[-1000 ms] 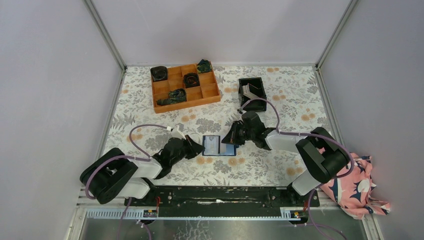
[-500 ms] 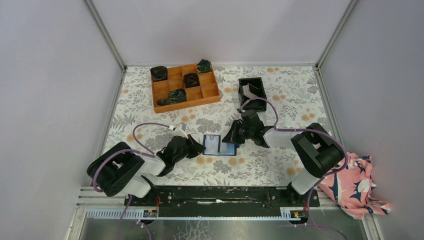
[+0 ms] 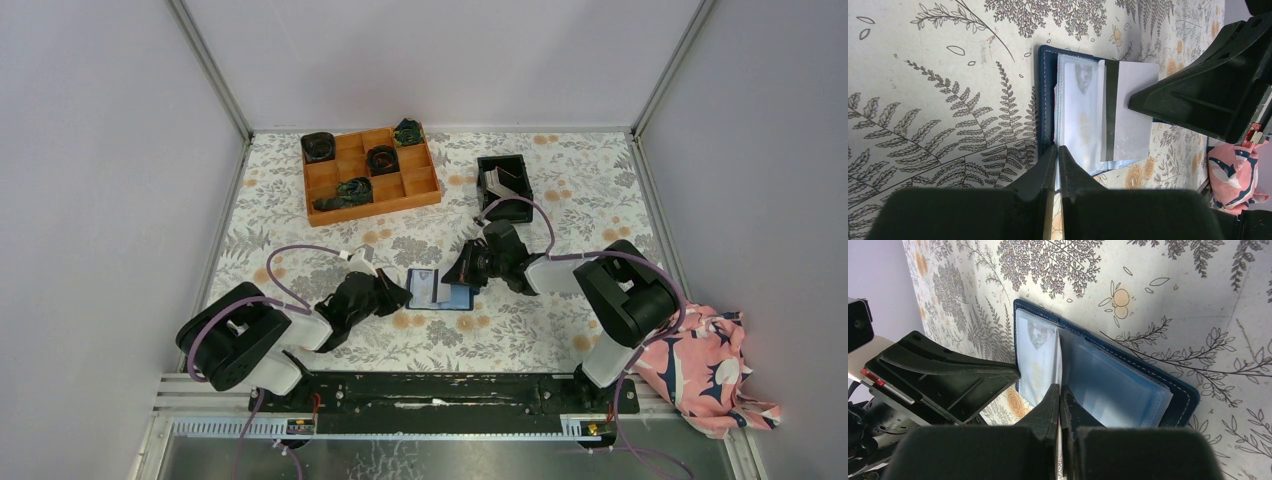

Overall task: Put the credit cards into the card holder
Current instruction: Insert the credit card into the card holder.

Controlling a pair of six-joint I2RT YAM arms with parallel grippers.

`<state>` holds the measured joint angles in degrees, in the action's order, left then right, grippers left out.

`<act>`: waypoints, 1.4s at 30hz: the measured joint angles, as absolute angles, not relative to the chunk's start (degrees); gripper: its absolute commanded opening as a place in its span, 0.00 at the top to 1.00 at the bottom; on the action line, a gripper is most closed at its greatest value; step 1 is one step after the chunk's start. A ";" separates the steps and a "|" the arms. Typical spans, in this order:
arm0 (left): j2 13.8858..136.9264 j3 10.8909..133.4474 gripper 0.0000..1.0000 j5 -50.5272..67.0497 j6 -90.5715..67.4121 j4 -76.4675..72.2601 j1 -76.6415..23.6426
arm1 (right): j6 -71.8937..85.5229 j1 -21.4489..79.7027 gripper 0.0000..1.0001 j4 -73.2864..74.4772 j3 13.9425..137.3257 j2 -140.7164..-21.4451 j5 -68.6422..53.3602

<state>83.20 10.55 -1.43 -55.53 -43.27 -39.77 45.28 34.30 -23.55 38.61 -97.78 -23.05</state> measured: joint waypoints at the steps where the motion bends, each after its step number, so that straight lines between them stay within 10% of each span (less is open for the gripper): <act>1: 83.20 10.55 0.89 -1.48 -55.53 -43.27 -39.77 | 45.34 34.28 1.00 -23.81 38.50 -97.78 -23.16; 36: 84.53 12.14 0.90 -2.87 -55.31 -42.87 -41.17 | 47.83 36.07 1.00 -28.95 37.39 -100.18 -23.09; 42: 84.53 12.14 0.90 -3.03 -55.33 -42.87 -41.21 | 47.24 37.47 0.80 -26.06 39.13 -100.31 -20.51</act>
